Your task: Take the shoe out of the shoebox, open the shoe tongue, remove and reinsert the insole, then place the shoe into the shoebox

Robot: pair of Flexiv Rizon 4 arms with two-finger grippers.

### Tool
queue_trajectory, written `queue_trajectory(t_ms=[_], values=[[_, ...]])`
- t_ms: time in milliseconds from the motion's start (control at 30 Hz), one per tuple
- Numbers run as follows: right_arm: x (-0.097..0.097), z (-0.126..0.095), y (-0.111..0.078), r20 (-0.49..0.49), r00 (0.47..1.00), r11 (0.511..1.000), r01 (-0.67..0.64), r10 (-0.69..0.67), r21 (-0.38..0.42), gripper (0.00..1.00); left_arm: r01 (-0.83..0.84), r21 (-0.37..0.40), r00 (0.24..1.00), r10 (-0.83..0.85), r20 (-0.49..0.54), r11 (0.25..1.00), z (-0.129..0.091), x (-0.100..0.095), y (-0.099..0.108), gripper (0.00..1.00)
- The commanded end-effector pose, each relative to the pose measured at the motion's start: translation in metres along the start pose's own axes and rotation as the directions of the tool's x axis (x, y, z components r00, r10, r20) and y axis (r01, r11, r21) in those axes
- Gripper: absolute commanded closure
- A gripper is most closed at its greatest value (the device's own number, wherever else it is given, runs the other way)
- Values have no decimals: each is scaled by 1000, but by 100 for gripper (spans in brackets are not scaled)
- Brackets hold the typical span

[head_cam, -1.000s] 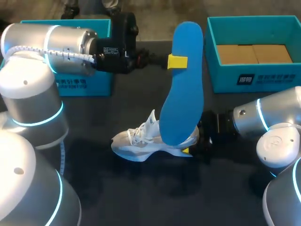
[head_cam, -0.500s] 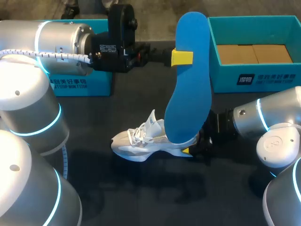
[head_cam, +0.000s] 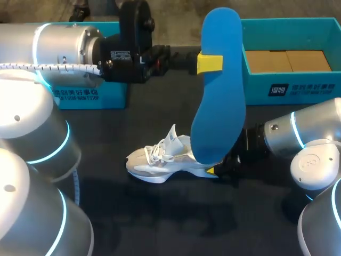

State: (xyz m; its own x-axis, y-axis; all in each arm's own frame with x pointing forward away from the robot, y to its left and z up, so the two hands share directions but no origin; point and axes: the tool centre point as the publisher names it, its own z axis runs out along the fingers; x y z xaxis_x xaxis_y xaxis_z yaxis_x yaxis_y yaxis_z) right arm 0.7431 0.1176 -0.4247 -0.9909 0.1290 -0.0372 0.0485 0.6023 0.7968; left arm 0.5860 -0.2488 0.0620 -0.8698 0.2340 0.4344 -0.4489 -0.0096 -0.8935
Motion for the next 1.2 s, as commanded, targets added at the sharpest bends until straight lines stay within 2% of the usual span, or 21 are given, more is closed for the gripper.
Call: queue_trajectory(t_ms=[33,767,800,833,867,1133,1200], values=[[-2,3,-1,1,1000,1000,0,0,5,100,-3,13,1000,3,6,1000,1,6,5,100],[-2,3,-1,1,1000,1000,0,0,5,100,-9,27,1000,8,4,1000,1,7,6,100],[-2,3,-1,1,1000,1000,0,0,5,93,-9,27,1000,8,4,1000,1,7,6,100],[-2,3,-1,1,1000,1000,0,0,5,21,-9,27,1000,8,4,1000,1,7,6,100],[-2,3,-1,1,1000,1000,0,0,5,0,-9,27,1000,8,4,1000,1,7,6,100],[-2,3,-1,1,1000,1000,0,0,5,0,-9,27,1000,8,4,1000,1,7,6,100],[-2,-3,1,6,1000,1000,-1,0,24,0,-9,27,1000,8,4,1000,1,7,6,100]])
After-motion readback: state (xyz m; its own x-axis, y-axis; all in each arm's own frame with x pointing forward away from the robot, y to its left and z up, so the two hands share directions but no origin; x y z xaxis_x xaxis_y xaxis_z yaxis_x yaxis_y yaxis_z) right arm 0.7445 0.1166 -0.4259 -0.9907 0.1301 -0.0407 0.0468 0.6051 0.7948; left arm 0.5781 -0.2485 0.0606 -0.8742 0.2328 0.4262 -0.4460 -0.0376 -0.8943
